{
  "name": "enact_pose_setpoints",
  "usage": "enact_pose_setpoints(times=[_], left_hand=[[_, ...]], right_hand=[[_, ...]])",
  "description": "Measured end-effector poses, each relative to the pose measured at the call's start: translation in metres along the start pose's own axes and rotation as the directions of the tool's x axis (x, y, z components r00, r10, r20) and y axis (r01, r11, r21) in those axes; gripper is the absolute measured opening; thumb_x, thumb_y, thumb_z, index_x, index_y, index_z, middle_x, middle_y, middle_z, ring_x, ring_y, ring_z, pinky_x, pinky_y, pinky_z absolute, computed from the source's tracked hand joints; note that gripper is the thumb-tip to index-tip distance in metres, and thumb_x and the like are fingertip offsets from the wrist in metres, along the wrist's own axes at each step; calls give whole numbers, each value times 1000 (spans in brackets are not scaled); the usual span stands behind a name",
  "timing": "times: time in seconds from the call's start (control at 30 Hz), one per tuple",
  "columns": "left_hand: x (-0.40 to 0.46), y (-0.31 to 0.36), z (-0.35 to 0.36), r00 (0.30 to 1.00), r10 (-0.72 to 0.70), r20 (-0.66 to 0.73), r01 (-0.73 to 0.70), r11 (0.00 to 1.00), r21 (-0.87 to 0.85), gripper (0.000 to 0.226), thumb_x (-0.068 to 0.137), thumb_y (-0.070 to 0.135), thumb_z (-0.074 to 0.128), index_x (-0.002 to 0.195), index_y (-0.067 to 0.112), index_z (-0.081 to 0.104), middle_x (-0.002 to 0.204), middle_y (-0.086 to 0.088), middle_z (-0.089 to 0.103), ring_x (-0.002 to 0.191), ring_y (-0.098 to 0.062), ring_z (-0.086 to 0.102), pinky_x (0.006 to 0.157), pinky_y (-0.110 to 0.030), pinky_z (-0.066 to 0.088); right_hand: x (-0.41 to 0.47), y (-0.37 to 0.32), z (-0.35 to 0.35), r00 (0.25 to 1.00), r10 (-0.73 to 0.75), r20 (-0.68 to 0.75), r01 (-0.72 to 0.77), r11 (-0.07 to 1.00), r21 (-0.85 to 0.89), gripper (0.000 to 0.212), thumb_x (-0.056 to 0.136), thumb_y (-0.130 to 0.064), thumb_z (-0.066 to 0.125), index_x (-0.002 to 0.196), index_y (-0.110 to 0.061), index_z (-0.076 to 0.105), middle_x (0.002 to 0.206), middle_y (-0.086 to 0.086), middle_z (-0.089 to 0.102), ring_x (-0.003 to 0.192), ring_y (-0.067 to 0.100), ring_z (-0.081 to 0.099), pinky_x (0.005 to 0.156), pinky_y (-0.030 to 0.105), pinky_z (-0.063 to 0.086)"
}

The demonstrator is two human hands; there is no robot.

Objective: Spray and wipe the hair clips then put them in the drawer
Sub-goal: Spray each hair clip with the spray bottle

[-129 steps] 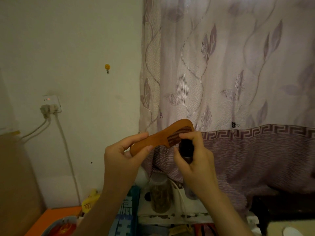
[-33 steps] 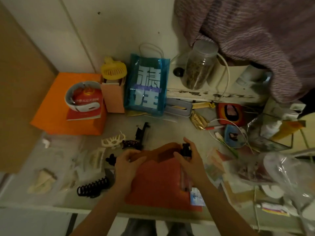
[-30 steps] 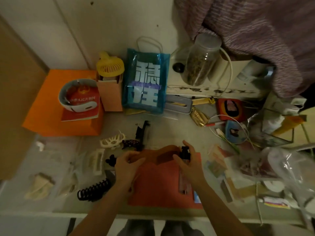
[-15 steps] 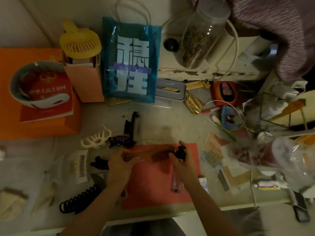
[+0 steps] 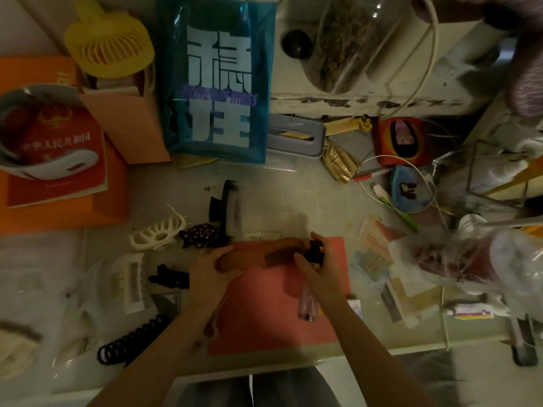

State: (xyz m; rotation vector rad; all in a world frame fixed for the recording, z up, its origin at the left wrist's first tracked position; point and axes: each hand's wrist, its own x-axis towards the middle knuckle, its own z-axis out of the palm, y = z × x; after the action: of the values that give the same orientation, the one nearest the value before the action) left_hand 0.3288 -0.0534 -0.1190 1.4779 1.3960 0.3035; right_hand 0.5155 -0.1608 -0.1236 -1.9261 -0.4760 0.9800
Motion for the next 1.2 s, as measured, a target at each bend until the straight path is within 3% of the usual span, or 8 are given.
enact_pose_setpoints(times=[0.13,0.27,0.43,0.8,0.9,0.97,1.1,1.2], left_hand=[[-1,-6,-1,997,77,-21,-74,988,136,51,69,7,82,118,8,66,108,-16,63,95,-16,52,84,-16,37],[3,-12,-2,994,110,-24,-100,958,268,43,74,12,79,116,12,68,112,-12,63,96,-13,52,83,-16,36],[6,-16,-1,993,118,-24,-101,929,356,41,76,10,77,116,10,68,115,-13,60,104,-26,56,88,-22,38],[5,-14,0,998,66,-15,-57,938,343,47,76,16,78,122,15,64,116,-13,58,106,-27,56,92,-37,47],[1,-12,-2,997,77,3,-74,945,318,48,78,22,76,124,17,62,119,-9,58,109,-24,55,93,-35,47],[-3,-9,-4,995,103,3,-99,949,299,47,78,24,77,123,17,62,119,-7,58,108,-23,55,92,-33,46],[-10,-3,-6,991,136,-5,-129,948,290,44,78,26,76,120,18,63,116,-5,56,107,-20,53,89,-24,40],[-15,0,-7,988,151,-6,-143,945,296,43,79,26,75,119,18,63,116,-5,54,108,-19,51,89,-22,38]], right_hand=[[0,3,3,999,25,29,-25,1000,5,47,87,-21,68,125,-39,44,111,-18,60,100,-4,59,77,13,49],[0,6,4,999,7,49,-8,1000,11,49,88,-14,67,129,-28,46,117,-11,61,108,3,58,89,19,49],[0,6,5,998,-13,63,14,1000,-27,52,87,-14,68,133,-21,45,114,-14,60,103,-8,57,85,11,47],[-4,1,3,997,-33,67,33,999,-6,52,87,-12,67,126,-36,42,112,-18,60,102,-11,58,83,10,47],[-7,-2,1,998,-43,39,43,999,-7,53,86,-14,69,124,-41,44,109,-18,61,102,-3,60,85,17,49],[-10,-5,-2,999,-45,14,45,999,-7,53,85,-17,71,127,-36,46,112,-15,62,106,5,60,89,24,50],[-12,-18,-17,992,-111,-62,108,993,-55,54,81,-17,74,127,-34,52,118,-6,60,104,-4,56,84,4,41],[-10,-30,-31,981,-166,-97,157,983,-91,56,80,-12,75,131,-23,54,124,3,58,113,12,54,94,18,44]])
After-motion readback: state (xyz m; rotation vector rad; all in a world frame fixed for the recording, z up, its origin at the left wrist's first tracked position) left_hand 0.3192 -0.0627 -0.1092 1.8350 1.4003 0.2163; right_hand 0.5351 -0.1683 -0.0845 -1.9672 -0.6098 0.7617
